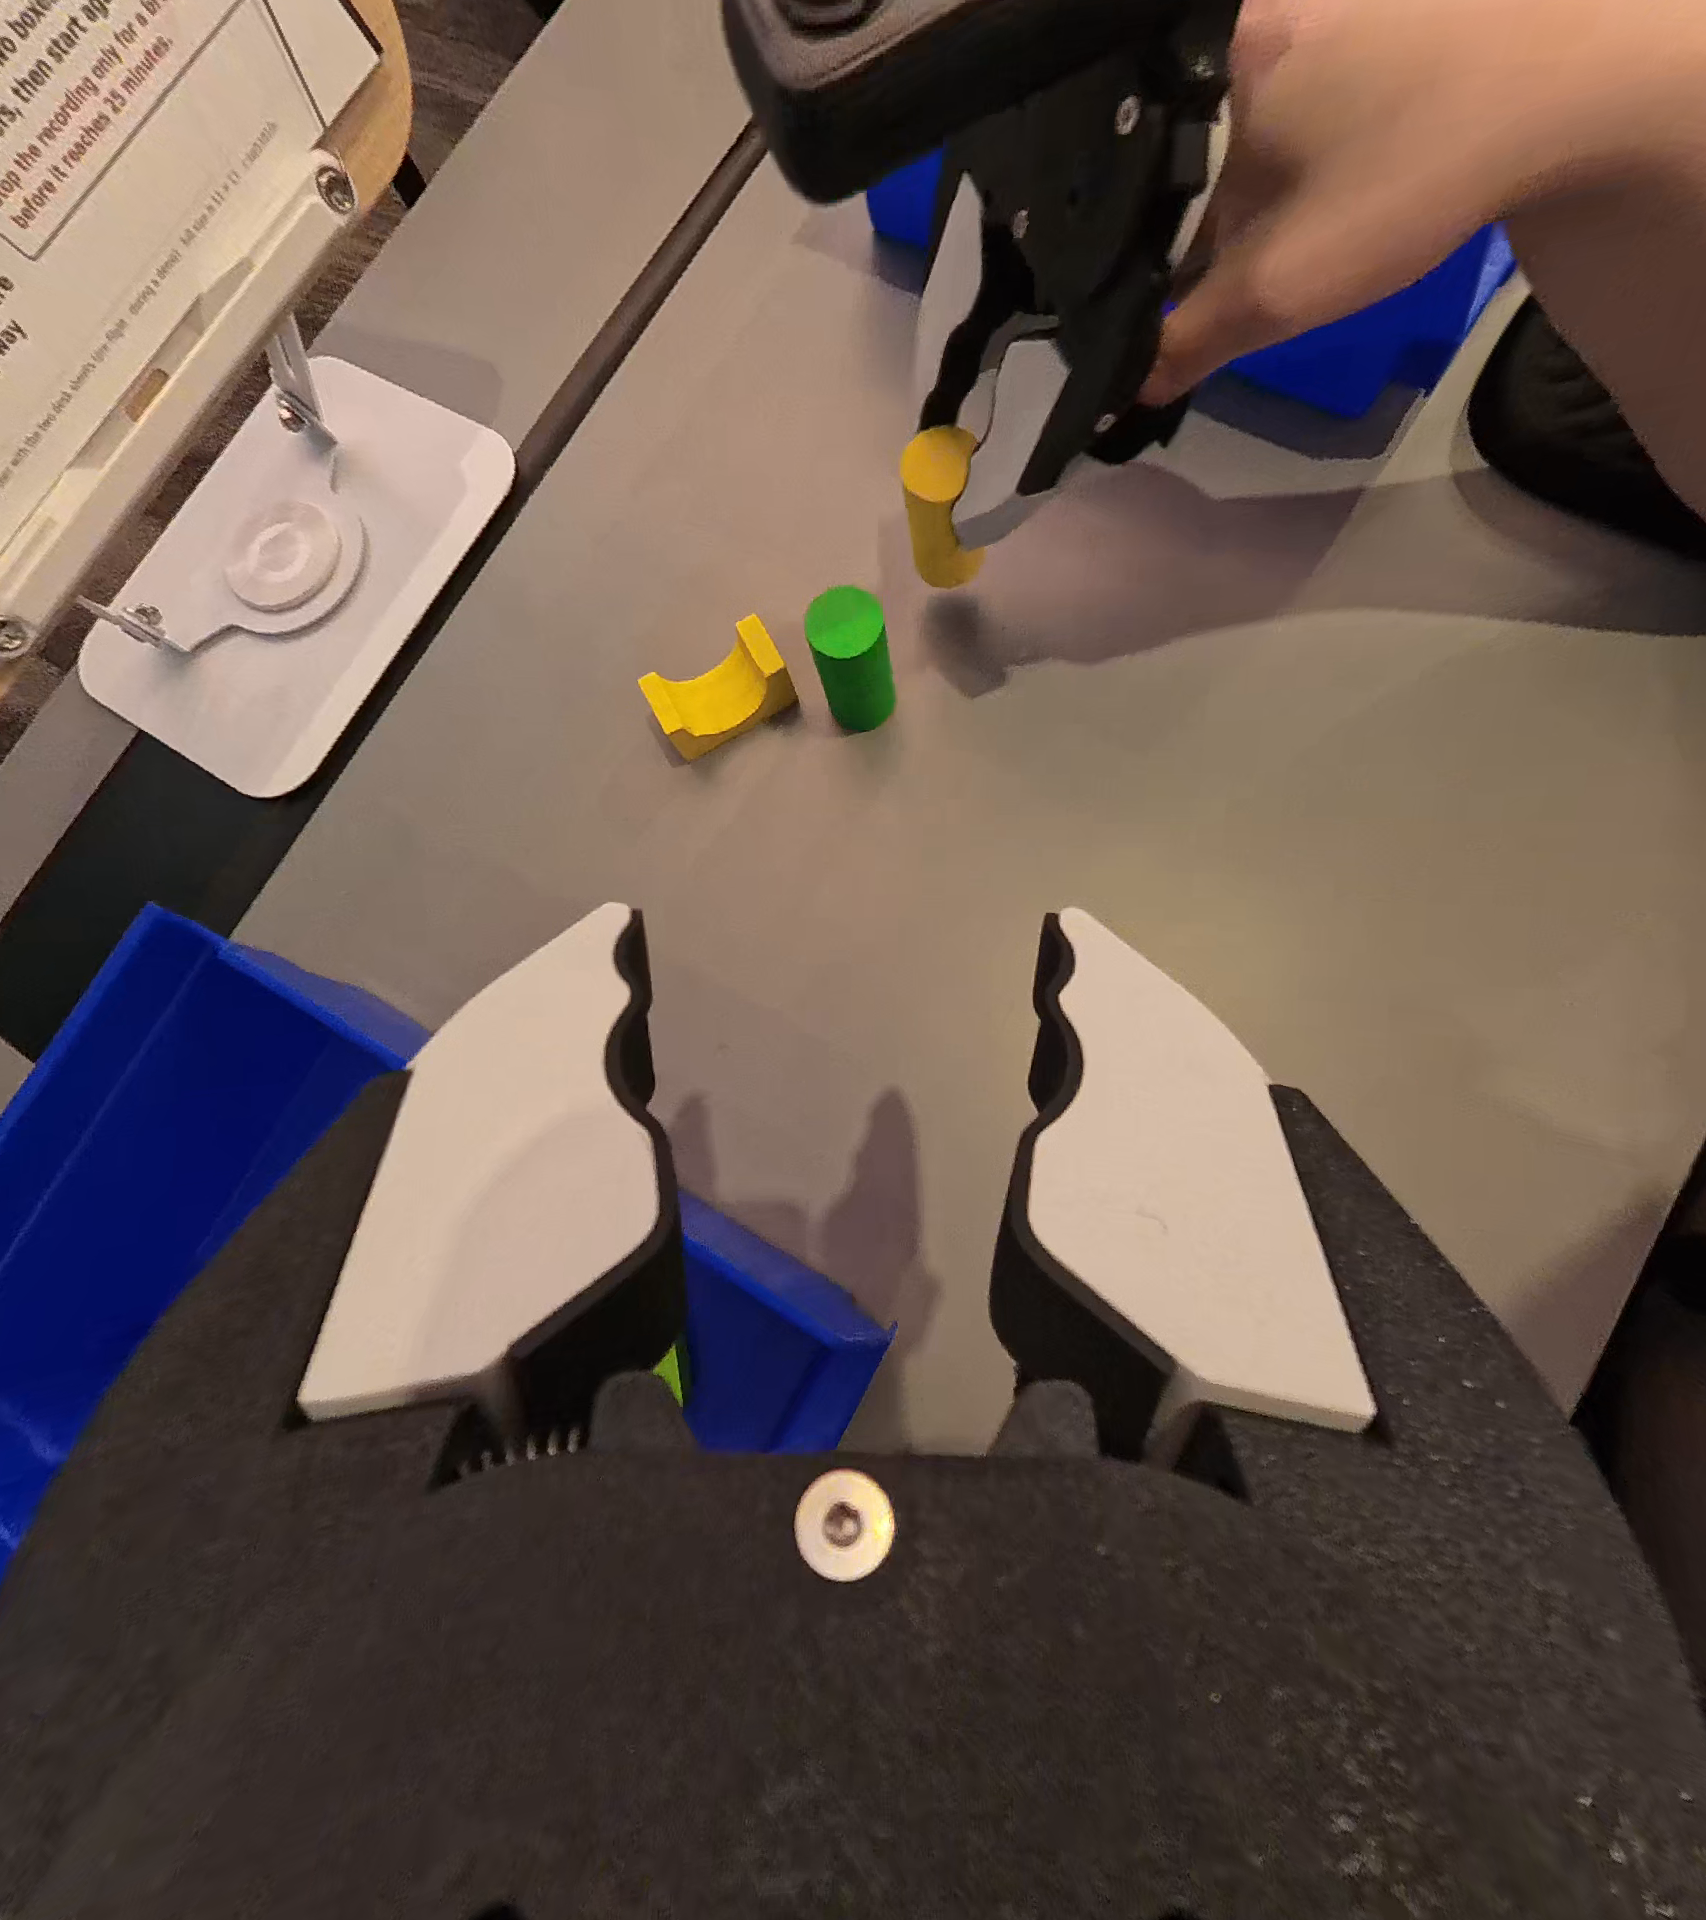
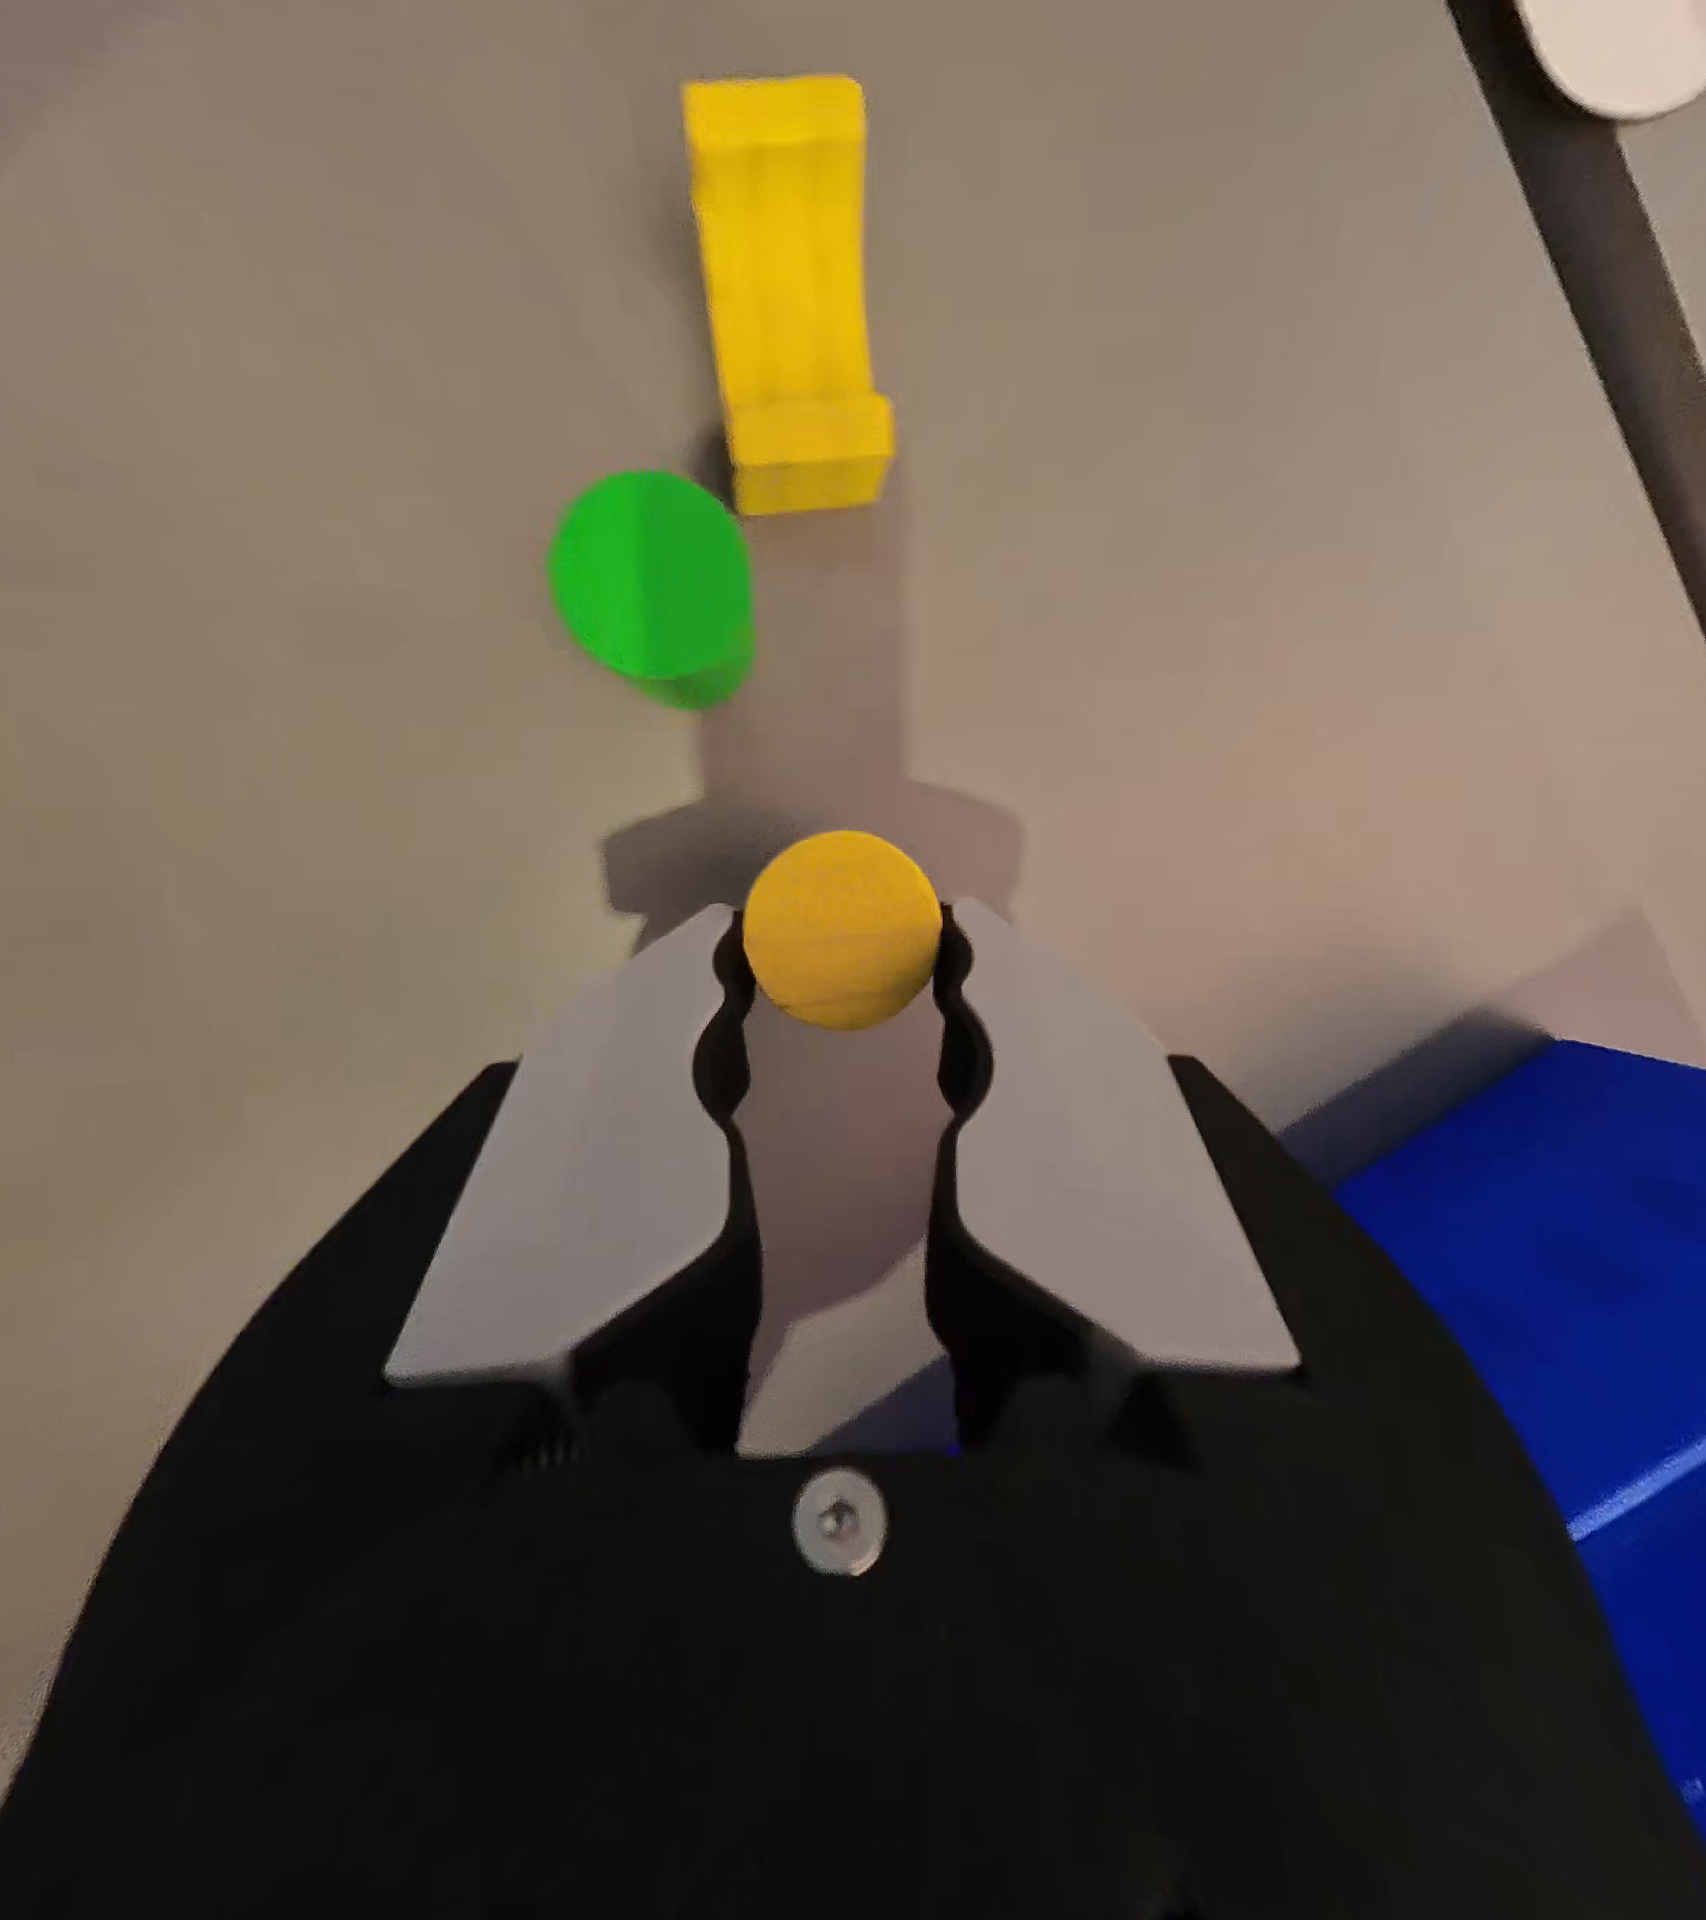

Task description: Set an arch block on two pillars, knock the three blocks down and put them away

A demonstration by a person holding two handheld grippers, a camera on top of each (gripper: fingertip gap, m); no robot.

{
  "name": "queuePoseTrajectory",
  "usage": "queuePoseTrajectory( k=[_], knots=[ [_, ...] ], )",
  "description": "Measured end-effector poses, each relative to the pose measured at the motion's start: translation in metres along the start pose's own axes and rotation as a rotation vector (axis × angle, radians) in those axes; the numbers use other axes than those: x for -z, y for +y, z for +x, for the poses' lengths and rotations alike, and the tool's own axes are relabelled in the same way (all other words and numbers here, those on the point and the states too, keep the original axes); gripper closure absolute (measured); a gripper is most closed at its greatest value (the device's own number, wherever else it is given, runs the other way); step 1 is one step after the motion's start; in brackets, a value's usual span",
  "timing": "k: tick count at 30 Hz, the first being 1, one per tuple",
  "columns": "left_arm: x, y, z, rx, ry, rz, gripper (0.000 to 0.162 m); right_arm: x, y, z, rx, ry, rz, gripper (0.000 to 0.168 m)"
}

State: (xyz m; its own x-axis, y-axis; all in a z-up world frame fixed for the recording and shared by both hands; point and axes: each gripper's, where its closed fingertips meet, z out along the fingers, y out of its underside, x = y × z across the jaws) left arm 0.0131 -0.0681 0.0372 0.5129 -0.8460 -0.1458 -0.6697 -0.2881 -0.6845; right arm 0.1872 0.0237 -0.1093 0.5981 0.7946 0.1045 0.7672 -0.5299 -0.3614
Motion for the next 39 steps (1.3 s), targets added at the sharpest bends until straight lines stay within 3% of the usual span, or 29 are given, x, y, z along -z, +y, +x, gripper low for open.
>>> queuePoseTrajectory(
  k=[8, 15, 20, 23, 31, 39],
  knots=[
    [-0.032, 0.011, -0.019, 0.071, -0.026, -0.071, 0.092, -0.019, 0.004, 0.007, 0.021, -0.015, -0.022, 0.133],
    [-0.092, 0.015, -0.044, 0.28, -0.145, -0.087, 0.094, -0.019, 0.005, 0.001, 0.004, -0.076, -0.025, 0.132],
    [-0.122, 0.011, -0.056, 0.273, -0.265, -0.069, 0.1, 0.001, -0.004, 0.003, -0.002, -0.09, 0.053, 0.117],
    [-0.141, 0.007, -0.076, 0.288, -0.339, -0.064, 0.101, 0.026, -0.012, 0.007, 0.003, -0.091, 0.149, 0.117],
    [-0.212, 0.026, -0.105, 0.441, -0.27, -0.108, 0.106, 0.07, -0.01, 0.024, -0.005, -0.048, 0.265, 0.116],
    [-0.242, 0.038, -0.095, 0.415, -0.209, -0.219, 0.112, 0.079, 0.0, 0.04, -0.044, -0.029, 0.274, 0.117]
  ],
)
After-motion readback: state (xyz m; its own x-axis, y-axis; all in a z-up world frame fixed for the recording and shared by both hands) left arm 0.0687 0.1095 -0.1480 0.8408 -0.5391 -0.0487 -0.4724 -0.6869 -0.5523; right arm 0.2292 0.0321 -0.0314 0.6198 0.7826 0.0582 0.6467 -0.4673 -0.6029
